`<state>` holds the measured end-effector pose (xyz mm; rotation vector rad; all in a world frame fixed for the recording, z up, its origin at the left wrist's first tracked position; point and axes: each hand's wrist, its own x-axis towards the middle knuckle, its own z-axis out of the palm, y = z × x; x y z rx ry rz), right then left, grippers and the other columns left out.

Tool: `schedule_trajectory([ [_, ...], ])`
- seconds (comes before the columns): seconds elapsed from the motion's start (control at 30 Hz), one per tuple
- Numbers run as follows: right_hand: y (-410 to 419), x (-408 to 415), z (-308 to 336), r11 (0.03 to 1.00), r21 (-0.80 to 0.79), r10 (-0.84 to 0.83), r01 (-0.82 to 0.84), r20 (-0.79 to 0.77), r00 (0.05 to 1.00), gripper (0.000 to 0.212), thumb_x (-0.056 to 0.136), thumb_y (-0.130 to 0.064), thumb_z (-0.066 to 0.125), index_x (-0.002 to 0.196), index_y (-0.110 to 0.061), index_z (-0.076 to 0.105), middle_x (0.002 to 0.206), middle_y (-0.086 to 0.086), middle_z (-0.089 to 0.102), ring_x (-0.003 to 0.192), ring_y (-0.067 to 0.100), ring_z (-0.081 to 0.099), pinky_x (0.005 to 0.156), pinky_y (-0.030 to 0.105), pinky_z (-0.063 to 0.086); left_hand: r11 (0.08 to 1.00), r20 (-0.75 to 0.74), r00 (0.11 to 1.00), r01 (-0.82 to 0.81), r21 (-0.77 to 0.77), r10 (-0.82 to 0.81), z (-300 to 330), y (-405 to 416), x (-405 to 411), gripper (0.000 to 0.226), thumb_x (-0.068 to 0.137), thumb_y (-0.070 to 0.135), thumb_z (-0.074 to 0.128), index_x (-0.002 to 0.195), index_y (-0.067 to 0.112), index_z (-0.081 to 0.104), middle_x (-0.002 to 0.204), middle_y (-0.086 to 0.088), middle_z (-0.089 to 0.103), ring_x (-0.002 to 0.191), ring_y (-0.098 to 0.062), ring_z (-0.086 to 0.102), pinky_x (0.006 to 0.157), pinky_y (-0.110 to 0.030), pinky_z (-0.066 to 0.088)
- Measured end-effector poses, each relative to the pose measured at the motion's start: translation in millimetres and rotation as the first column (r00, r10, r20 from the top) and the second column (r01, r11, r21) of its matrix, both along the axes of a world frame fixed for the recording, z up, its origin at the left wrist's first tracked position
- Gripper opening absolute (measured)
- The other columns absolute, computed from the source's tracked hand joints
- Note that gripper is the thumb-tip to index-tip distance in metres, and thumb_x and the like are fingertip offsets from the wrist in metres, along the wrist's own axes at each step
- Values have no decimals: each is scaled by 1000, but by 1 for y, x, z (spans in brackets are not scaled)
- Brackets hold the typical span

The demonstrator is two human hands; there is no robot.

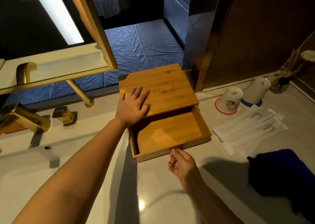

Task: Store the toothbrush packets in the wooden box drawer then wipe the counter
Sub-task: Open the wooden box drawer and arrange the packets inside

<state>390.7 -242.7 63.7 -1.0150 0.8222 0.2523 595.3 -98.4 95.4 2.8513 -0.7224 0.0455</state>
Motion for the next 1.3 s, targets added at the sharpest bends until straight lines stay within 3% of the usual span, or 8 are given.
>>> schedule_trajectory([
  [0.17, 0, -17, 1, 1000, 22, -6, 7, -12, 1000, 27, 93, -13, 51, 68, -8, 58, 42, -4, 51, 46, 11, 47, 48, 24, 42, 1000, -3, 1000, 0, 14, 0, 2, -1, -1, 62, 87, 56, 20, 146, 37, 21, 159, -1, 16, 147, -20, 10, 115, -49, 9],
  [0.33, 3, -19, 1, 996, -86, 15, -18, -35, 999, 24, 93, -21, 52, 73, -12, 62, 41, -5, 53, 55, 15, 50, 59, 30, 45, 1000, 2, 1000, -9, 24, 9, 3, -2, -1, 63, 86, 57, 20, 146, 36, 22, 159, 0, 16, 147, -19, 12, 115, -50, 11],
  [0.47, 8, -15, 5, 998, -64, -31, 25, -95, 995, 23, 92, -19, 54, 72, -12, 62, 39, -5, 54, 54, 16, 51, 54, 28, 44, 1000, 6, 1000, -5, 26, 4, 2, -2, -1, 63, 86, 57, 20, 146, 37, 21, 159, 0, 16, 147, -19, 11, 115, -50, 12],
  [0.53, 9, -13, 6, 997, -72, -40, 33, -103, 994, 25, 93, -20, 53, 71, -12, 61, 44, -2, 54, 55, 16, 52, 53, 27, 44, 1000, 9, 1000, -3, 22, 2, 0, -1, 1, 62, 86, 57, 21, 145, 37, 22, 159, 0, 17, 147, -19, 11, 115, -49, 12],
  [0.7, 0, -18, 7, 968, -210, 124, -139, -82, 989, 27, 94, -26, 50, 72, -14, 59, 66, 4, 58, 63, 17, 57, 58, 27, 49, 999, 30, 1000, -1, 35, 0, -2, -1, 2, 63, 86, 57, 20, 145, 37, 22, 158, -2, 18, 146, -20, 13, 113, -51, 16],
  [1.07, -5, -43, 23, 965, -198, 164, -170, -47, 985, 24, 96, -24, 47, 80, -12, 59, 76, 7, 60, 71, 20, 60, 60, 27, 50, 999, 38, 999, 10, 41, -12, 5, -2, 3, 63, 87, 56, 20, 146, 36, 22, 158, -2, 18, 146, -21, 13, 113, -50, 17],
  [1.3, 4, -67, 7, 973, -123, 179, -194, -127, 976, 27, 93, -25, 47, 72, -12, 59, 65, 5, 61, 57, 17, 60, 50, 24, 45, 1000, 24, 1000, 3, 18, -4, 1, 0, 0, 62, 87, 57, 22, 146, 37, 22, 158, -1, 18, 146, -21, 13, 114, -50, 14],
])
